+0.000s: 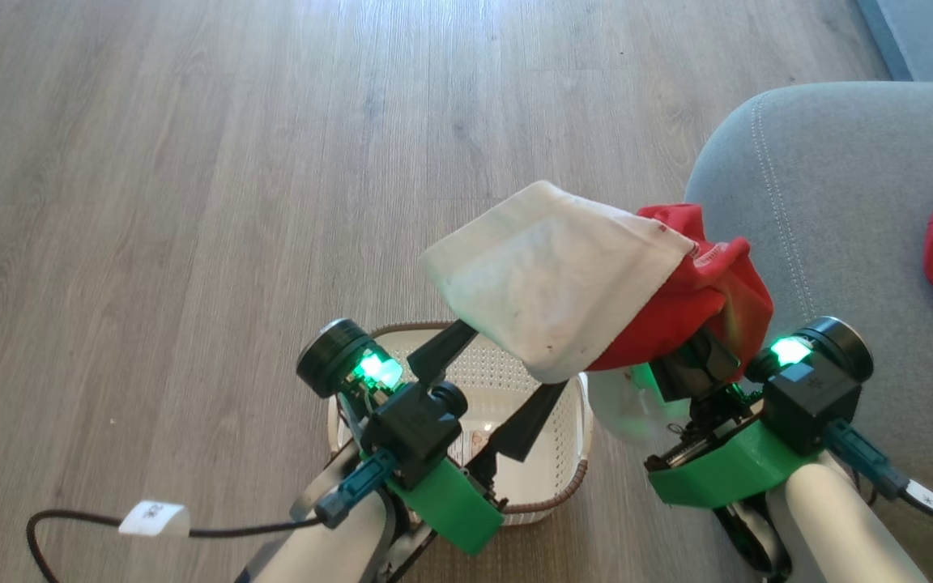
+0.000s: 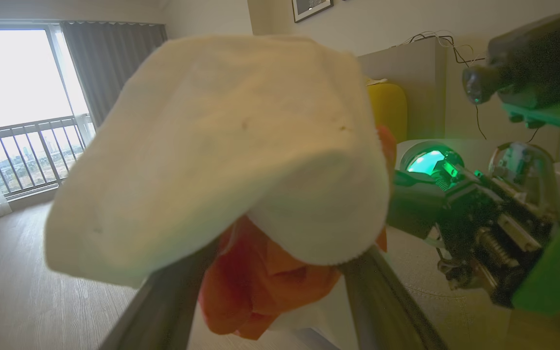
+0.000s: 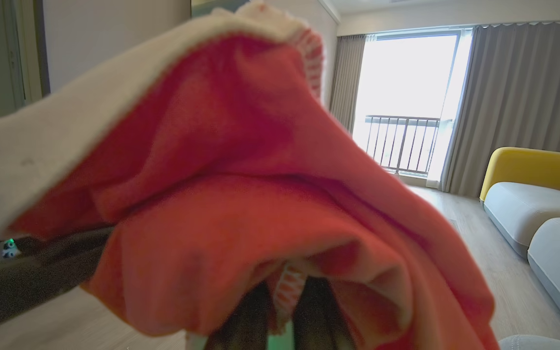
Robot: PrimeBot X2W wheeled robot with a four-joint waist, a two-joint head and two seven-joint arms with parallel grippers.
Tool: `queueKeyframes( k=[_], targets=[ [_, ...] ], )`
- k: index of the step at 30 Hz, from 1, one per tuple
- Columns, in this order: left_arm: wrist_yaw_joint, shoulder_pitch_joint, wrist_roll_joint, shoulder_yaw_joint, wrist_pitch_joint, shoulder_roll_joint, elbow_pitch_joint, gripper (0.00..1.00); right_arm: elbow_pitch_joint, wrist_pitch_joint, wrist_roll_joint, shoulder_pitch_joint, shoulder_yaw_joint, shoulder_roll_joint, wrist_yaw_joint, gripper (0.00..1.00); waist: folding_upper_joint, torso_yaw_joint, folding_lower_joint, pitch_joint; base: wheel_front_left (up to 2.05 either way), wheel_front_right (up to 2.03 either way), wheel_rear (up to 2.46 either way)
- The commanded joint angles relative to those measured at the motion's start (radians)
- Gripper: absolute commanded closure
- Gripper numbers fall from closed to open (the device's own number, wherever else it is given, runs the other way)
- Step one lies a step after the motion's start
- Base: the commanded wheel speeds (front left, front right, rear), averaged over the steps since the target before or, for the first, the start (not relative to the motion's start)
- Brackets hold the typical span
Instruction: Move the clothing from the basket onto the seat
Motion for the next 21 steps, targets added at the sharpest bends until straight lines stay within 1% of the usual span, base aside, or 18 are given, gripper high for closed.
queueKeyframes(
  k=[1,7,14,21],
  targets=[
    [-0.005,-0.028,0.000,0.026,-0.005,-0.005,-0.038,0.00,-0.047,-0.009,-0.011,-0.022,0.004,0.014,0.000,1.00,0.0000,0.001,-0.0001,0.000,0.00,0.00,0.00],
    [-0.006,-0.028,0.020,0.024,-0.005,-0.005,-0.022,0.00,-0.066,-0.009,-0.024,-0.023,-0.017,0.020,0.000,1.00,0.0000,0.003,-0.0001,0.000,0.00,0.00,0.00],
    [-0.007,-0.024,0.040,0.021,-0.005,0.003,0.013,0.00,-0.097,-0.009,-0.040,-0.025,-0.066,0.028,0.000,1.00,0.0000,0.003,-0.0001,0.000,0.00,0.00,0.00],
    [-0.008,-0.013,0.050,0.014,-0.005,0.021,0.047,0.00,-0.114,-0.009,-0.055,-0.028,-0.115,0.015,0.000,1.00,0.0000,-0.003,-0.0001,0.001,0.00,0.00,0.00]
  ],
)
